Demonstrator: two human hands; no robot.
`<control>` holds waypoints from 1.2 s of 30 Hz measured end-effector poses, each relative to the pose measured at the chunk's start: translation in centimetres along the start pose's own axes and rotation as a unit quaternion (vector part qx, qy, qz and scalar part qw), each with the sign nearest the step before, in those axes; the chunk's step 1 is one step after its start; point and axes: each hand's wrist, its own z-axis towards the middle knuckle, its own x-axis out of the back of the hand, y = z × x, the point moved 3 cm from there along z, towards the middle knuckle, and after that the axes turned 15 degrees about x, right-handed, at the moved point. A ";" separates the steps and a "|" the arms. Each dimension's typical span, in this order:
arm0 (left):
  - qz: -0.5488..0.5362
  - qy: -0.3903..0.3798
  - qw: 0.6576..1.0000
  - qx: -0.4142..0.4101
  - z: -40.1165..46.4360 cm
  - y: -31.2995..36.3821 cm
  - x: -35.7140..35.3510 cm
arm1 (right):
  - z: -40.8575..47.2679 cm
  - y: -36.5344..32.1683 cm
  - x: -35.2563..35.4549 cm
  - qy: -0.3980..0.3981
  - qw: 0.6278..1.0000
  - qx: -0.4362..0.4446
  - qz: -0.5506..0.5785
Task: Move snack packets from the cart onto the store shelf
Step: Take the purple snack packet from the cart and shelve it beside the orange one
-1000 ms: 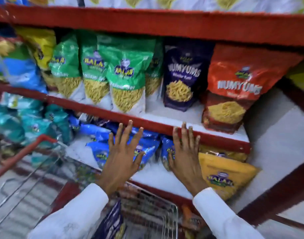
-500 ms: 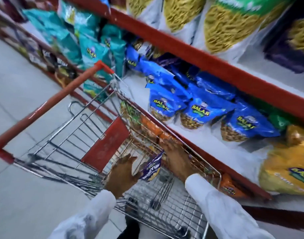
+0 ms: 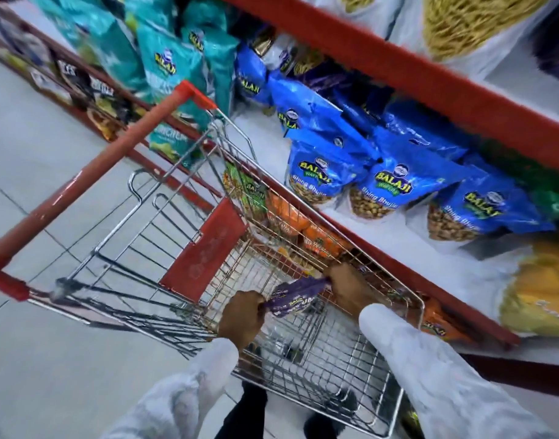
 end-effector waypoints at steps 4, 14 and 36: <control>-0.055 0.085 0.993 -0.060 -1.9 1.9 4.8 | -7.2 -6.7 7.6 0.085 0.994 0.009 0.063; -0.397 0.043 0.902 -0.162 -10.6 13.0 19.5 | -21.3 -12.7 24.3 0.365 0.900 0.140 0.192; -0.450 0.065 0.767 -0.453 -13.0 44.5 35.1 | -32.7 -11.5 51.5 0.664 0.681 0.246 0.186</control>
